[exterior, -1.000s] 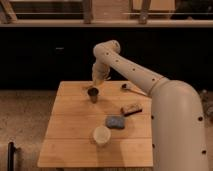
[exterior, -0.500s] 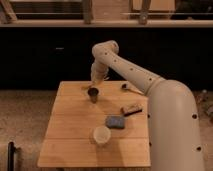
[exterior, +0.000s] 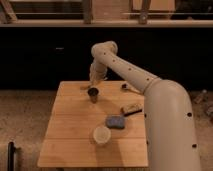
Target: Place fork in metal cup
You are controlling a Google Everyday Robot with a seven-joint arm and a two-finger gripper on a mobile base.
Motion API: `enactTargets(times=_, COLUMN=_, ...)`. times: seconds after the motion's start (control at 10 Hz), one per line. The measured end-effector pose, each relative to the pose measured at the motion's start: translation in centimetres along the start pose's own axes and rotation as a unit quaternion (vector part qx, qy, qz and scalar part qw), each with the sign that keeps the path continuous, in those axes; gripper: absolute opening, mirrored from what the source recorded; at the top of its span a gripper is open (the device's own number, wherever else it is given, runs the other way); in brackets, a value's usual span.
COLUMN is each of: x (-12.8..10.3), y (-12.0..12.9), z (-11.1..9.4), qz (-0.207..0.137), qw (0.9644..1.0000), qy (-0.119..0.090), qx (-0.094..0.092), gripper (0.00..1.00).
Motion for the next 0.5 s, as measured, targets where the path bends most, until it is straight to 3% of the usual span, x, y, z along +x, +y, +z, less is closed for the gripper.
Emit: enactTargets(times=0.5, x=-2.0, y=0.7, z=-1.2, qz=-0.019, qw=0.9992, qy=-0.03, qx=0.015, gripper=0.0)
